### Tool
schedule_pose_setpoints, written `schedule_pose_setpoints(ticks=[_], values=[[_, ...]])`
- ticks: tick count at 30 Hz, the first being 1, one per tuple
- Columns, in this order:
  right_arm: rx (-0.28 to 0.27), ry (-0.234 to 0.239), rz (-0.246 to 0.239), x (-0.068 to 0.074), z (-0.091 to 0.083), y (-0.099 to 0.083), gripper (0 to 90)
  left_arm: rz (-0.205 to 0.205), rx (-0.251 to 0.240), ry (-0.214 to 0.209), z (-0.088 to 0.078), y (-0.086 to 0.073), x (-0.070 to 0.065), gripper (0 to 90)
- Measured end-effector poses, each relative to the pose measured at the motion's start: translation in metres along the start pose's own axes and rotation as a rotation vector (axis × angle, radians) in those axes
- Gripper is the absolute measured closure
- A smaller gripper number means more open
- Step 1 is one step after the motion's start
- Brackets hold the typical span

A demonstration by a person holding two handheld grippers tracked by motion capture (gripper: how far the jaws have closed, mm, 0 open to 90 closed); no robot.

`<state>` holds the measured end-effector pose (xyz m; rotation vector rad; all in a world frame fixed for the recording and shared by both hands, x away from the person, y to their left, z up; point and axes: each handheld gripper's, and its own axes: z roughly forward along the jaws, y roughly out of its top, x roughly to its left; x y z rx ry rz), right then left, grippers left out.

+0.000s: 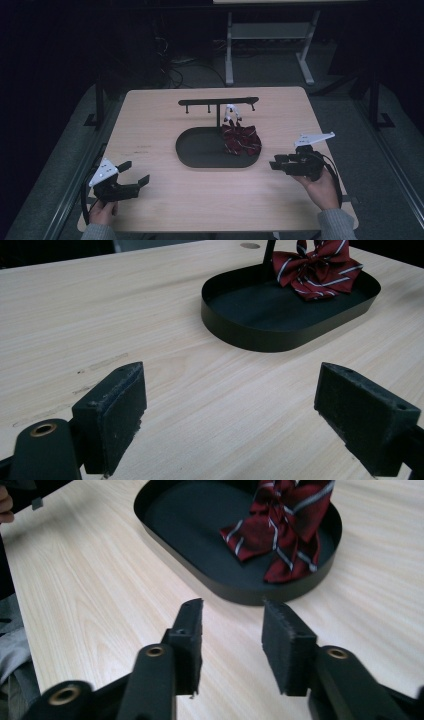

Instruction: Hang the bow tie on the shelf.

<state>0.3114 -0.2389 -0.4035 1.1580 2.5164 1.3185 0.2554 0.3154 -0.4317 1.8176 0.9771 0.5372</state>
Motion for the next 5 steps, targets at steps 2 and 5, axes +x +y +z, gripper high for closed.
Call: schedule_pose_setpoints(ticks=[2, 5], values=[[-0.006, 0.008, -0.001, 0.0014, -0.0029, -0.0079, 54.6, 0.002, 0.001, -0.001, 0.0, 0.0001, 0.0002, 12.9], [-0.009, 0.0, 0.0, 0.004, -0.0059, -0.0134, 51.6, 0.001, 0.001, 0.0, -0.0002, 0.0, 0.0004, 12.9]])
